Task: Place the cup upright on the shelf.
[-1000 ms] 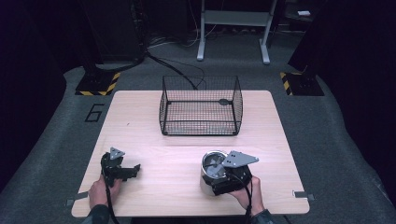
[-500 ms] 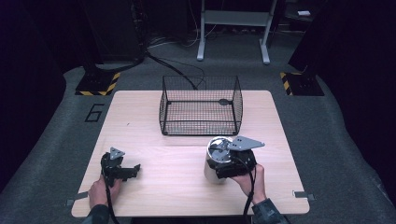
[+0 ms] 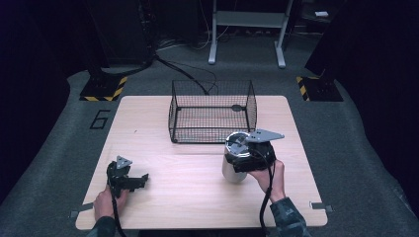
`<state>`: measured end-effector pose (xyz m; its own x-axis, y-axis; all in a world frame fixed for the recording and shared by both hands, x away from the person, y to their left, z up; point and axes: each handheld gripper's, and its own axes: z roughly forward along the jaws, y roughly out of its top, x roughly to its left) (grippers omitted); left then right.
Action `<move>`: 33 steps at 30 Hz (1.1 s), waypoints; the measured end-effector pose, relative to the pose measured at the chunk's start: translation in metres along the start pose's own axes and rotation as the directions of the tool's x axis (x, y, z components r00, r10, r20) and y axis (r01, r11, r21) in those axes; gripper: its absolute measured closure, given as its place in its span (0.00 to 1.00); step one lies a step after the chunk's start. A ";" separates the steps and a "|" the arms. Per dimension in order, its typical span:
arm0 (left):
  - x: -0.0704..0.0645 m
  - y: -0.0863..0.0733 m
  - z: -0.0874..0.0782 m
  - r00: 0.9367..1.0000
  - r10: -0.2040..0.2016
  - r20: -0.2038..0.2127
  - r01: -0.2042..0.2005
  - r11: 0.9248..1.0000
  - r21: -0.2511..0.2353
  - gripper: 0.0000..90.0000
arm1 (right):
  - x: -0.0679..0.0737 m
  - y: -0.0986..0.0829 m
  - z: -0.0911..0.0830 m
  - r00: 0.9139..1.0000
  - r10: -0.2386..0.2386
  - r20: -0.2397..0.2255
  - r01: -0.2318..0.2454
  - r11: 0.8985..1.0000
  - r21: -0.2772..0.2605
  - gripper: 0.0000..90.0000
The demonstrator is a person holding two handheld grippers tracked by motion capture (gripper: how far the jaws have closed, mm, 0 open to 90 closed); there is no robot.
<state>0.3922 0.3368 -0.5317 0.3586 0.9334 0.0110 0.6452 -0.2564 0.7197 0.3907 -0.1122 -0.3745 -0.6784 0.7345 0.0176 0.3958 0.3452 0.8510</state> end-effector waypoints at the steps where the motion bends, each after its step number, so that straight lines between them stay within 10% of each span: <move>1: 0.000 0.000 0.000 1.000 0.000 0.000 0.000 1.000 0.000 0.00 | -0.001 0.001 0.000 1.000 0.003 0.002 -0.003 1.000 0.002 0.04; 33: 0.000 0.000 0.000 1.000 0.001 0.002 -0.001 1.000 0.001 0.00 | -0.019 0.050 0.006 0.999 -0.004 0.042 0.003 1.000 0.013 0.04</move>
<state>0.3923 0.3369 -0.5317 0.3609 0.9325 0.0103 0.6451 -0.2576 0.7193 0.4266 -0.1052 -0.3353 -0.6531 0.7572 -0.0080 0.4018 0.3555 0.8439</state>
